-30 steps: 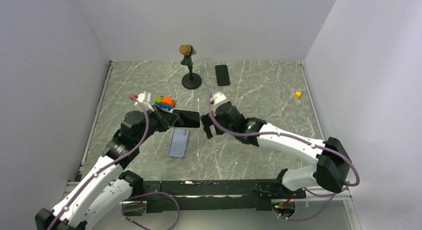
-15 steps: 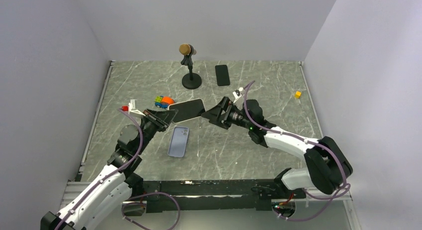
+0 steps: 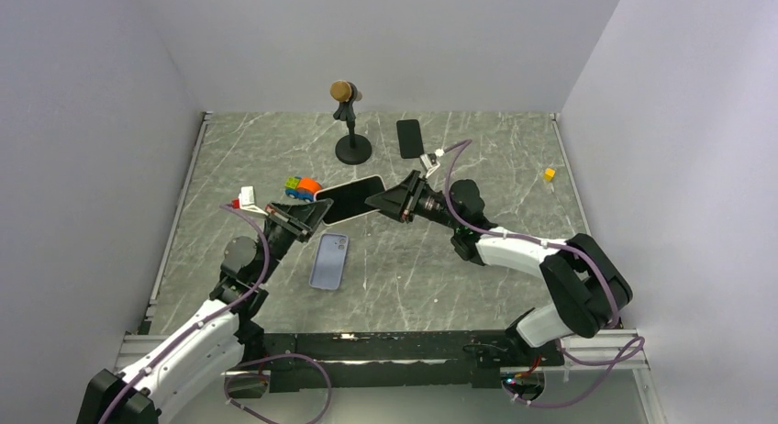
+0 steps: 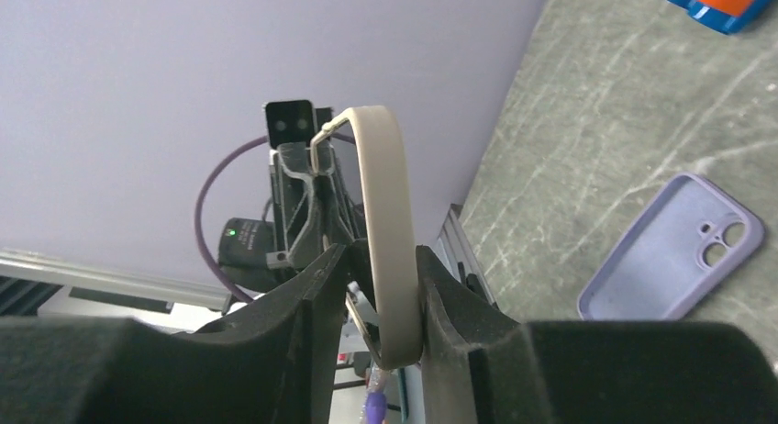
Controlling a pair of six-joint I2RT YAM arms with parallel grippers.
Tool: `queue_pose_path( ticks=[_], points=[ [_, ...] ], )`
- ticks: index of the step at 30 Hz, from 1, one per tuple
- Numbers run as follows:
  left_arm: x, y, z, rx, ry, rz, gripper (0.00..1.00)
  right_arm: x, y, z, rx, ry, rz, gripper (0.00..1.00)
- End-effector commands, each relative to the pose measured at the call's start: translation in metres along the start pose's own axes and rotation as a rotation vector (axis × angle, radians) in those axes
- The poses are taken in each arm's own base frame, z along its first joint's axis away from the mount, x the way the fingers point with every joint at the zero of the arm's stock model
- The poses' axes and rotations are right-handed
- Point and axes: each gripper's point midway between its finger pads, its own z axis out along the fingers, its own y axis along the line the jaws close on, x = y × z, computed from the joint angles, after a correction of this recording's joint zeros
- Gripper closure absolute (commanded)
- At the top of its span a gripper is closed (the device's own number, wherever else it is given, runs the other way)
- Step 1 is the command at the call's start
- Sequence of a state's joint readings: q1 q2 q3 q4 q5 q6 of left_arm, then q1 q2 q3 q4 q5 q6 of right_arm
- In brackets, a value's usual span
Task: Take the phone out of the phone case
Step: Pick up the phone at the center of the board.
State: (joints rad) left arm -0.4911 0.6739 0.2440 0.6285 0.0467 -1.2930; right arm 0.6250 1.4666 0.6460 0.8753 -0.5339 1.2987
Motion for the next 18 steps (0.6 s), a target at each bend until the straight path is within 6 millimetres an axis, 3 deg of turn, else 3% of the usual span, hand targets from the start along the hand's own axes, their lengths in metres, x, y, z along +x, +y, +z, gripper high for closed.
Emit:
queue_pose_path(
  ticks=[1,5,6,8,10,11,12,14,15,17,18],
  points=[
    [-0.016,-0.054,-0.007,0.224,-0.063,-0.065,1.0,-0.013,0.032,0.005,-0.13,-0.046,-0.047,0.64],
    [-0.017,-0.056,-0.007,0.259,-0.074,-0.1,1.0,-0.013,0.039,0.009,-0.189,-0.037,-0.033,0.68],
    [-0.016,-0.059,-0.006,0.273,-0.067,-0.099,1.0,-0.012,0.041,0.011,-0.207,-0.029,-0.031,0.73],
    [-0.013,-0.062,-0.004,0.285,-0.046,-0.093,1.0,-0.01,0.045,0.012,-0.245,-0.003,-0.031,1.0],
    [-0.007,-0.058,-0.001,0.264,-0.013,-0.067,0.98,-0.011,0.048,0.01,-0.272,0.007,-0.049,1.0],
    [-0.002,-0.051,0.001,0.226,0.013,-0.051,0.91,-0.012,0.048,0.007,-0.273,0.005,-0.064,1.0],
    [0.002,-0.042,0.002,0.169,0.034,-0.027,0.75,-0.013,0.045,0.004,-0.267,0.005,-0.093,1.0],
    [0.007,-0.006,0.002,-0.028,0.061,0.027,0.38,-0.021,0.033,-0.004,-0.209,0.019,-0.137,1.0],
    [0.007,0.021,-0.004,-0.167,0.072,0.089,0.26,-0.024,0.024,-0.008,-0.166,0.035,-0.153,1.0],
    [-0.005,0.042,-0.017,-0.324,0.058,0.219,0.06,-0.028,0.004,-0.018,-0.072,0.089,-0.164,1.0],
    [-0.012,0.054,-0.026,-0.41,0.06,0.293,0.04,-0.028,-0.003,-0.023,-0.042,0.13,-0.174,1.0]
  ],
)
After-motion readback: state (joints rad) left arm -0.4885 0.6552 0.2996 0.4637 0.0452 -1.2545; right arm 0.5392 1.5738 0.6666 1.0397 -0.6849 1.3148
